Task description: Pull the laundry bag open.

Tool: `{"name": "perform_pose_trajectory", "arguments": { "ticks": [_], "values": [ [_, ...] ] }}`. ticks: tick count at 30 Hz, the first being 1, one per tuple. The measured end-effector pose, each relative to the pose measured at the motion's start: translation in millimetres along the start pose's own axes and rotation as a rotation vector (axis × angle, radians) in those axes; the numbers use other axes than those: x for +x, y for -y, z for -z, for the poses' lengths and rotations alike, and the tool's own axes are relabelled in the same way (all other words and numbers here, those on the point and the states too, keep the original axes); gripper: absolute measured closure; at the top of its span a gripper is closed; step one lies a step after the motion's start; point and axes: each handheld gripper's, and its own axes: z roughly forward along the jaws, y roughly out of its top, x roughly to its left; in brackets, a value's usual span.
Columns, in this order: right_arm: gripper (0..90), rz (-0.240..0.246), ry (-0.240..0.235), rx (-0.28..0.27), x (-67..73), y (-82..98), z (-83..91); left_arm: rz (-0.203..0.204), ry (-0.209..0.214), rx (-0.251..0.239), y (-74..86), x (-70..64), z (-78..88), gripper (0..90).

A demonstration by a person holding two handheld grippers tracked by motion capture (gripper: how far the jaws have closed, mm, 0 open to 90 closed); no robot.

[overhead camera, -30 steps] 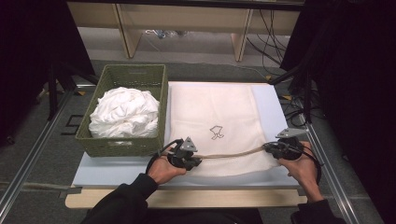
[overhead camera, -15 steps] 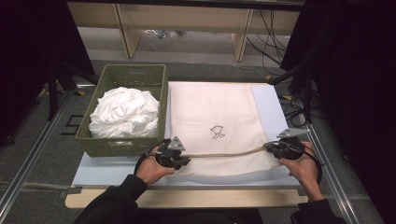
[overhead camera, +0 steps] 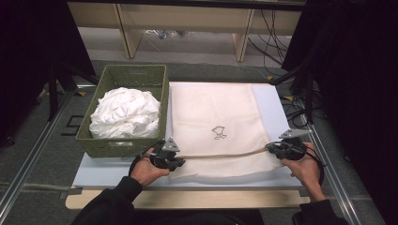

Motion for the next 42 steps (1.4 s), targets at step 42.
{"name": "perform_pose_trajectory", "arguments": {
  "ticks": [42],
  "values": [
    [85.2, -0.005, 0.002, 0.020, -1.0, 5.1, -7.3, 0.092, -0.023, 0.052, 30.0, 28.1, 21.7, 86.9]
  ]
}}
